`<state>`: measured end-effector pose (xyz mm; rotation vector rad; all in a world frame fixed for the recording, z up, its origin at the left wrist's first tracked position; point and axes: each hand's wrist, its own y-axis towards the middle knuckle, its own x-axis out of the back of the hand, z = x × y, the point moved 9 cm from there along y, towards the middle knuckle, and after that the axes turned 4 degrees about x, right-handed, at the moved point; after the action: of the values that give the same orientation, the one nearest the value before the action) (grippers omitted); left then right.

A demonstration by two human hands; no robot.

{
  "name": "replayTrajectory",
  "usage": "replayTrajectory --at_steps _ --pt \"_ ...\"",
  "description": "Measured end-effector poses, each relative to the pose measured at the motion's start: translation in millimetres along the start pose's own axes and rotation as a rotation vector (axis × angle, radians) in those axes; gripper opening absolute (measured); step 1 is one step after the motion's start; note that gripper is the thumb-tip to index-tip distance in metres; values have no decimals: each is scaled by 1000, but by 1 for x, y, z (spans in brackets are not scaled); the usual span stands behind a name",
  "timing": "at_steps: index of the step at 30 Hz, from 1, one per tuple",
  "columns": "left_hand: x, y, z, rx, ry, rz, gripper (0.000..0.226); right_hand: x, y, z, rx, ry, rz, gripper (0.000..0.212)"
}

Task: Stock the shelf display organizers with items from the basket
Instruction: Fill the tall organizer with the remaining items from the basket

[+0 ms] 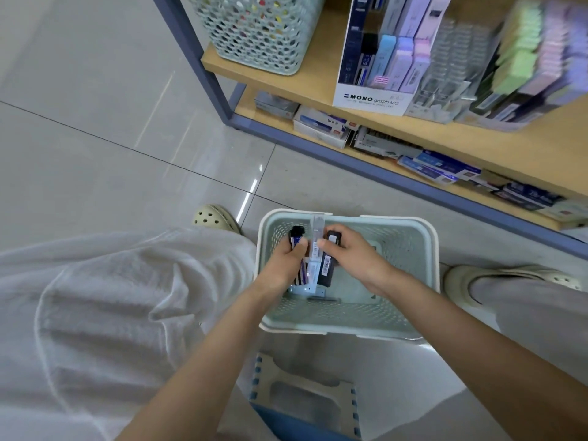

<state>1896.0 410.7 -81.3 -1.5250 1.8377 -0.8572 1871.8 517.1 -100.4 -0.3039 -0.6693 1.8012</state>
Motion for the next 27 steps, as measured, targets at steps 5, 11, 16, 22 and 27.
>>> replayTrajectory --at_steps 5,11,16,22,27 --pt "-2 -5 -6 -82 -1 13 18 -5 -4 15 75 -215 35 22" --pt "3 -11 -7 -94 -69 -12 15 7 -12 37 138 -242 23 28" --pt "1 -17 -13 -43 -131 49 21 27 -14 52 162 64 -138 13" --pt "-4 -24 -15 -17 -199 120 35 14 -12 66 278 -133 -123 16" --pt "11 -27 -16 -108 -95 60 24 3 -10 71 381 -139 -144 21"
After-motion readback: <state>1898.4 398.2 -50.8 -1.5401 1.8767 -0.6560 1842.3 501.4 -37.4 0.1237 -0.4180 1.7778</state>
